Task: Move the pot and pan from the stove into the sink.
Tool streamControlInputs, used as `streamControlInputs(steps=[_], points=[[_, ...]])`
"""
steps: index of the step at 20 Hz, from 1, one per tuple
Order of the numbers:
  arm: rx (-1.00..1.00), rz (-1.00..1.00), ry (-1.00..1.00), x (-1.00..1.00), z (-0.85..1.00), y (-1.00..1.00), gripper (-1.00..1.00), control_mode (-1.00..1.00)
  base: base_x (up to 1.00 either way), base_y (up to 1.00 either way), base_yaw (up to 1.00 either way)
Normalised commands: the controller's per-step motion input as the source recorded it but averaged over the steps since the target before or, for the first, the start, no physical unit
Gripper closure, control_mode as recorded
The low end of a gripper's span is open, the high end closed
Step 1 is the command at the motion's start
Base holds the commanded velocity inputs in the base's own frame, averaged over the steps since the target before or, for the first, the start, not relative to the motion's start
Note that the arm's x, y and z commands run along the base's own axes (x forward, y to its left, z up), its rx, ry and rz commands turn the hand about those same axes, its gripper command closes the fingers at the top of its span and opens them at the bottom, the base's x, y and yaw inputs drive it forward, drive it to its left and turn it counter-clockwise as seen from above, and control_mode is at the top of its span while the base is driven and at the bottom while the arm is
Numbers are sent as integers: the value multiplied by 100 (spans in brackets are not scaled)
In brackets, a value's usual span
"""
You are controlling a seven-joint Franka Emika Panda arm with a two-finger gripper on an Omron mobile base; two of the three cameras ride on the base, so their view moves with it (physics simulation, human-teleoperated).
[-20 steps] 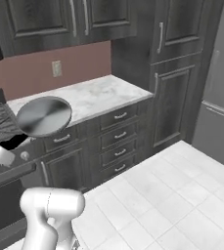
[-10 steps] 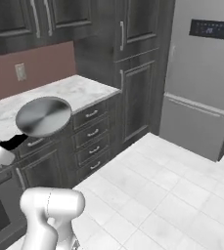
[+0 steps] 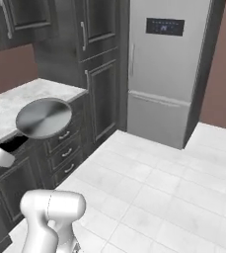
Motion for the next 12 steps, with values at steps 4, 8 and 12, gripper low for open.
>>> streamControlInputs(steps=[4, 8, 12], points=[[0, 0, 0, 0, 0, 0, 100, 100, 0, -4, -40], [0, 0, 0, 0, 0, 0, 100, 100, 0, -4, -41], [0, 0, 0, 0, 0, 0, 100, 100, 0, -3, -41]])
